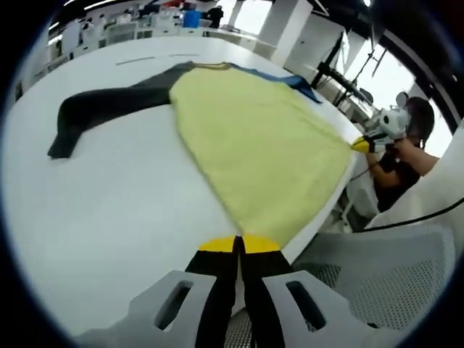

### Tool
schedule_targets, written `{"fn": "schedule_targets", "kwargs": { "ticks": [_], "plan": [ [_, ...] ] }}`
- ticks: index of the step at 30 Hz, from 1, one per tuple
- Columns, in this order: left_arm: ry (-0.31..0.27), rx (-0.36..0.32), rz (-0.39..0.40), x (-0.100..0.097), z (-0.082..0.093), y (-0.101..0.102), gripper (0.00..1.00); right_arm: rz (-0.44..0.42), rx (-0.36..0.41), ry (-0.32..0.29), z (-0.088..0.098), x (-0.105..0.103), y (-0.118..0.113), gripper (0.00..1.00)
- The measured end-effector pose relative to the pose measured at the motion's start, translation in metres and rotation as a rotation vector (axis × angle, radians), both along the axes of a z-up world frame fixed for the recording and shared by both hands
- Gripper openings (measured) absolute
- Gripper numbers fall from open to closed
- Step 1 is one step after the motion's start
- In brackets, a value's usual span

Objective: Fold the garment on the visible template until the final outline fits inside the template.

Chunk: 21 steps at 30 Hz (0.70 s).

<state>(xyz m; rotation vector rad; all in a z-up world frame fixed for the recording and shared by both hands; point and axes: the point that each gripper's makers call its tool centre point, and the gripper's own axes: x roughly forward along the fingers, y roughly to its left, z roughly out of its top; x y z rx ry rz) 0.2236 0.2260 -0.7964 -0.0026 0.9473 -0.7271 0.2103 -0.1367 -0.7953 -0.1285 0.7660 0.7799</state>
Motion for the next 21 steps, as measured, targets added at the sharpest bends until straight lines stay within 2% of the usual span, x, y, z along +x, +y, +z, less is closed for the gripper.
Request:
{"fn": "schedule_targets", "kwargs": {
  "ticks": [10, 14, 17, 19, 21],
  "plan": [
    [-0.052, -0.036, 0.001, 0.006, 0.013, 0.0, 0.0, 0.027, -0.012, -0.012, 0.001, 0.001, -0.002, 0.0],
    [-0.079, -0.056, -0.01, 0.008, 0.02, -0.002, 0.03, 0.031, 0.003, -0.031, 0.007, 0.003, -0.003, 0.05],
    [-0.108, -0.064, -0.048, 0.009, 0.026, -0.007, 0.05, 0.032, 0.011, -0.041, 0.013, 0.005, -0.004, 0.05],
    [-0.143, -0.053, -0.084, 0.011, 0.03, -0.01, 0.09, 0.03, 0.01, -0.04, 0.014, 0.007, -0.005, 0.06],
    [-0.153, -0.062, -0.093, 0.012, 0.033, -0.013, 0.13, 0.024, 0.009, -0.046, 0.016, 0.009, -0.006, 0.08]
  ]
}}
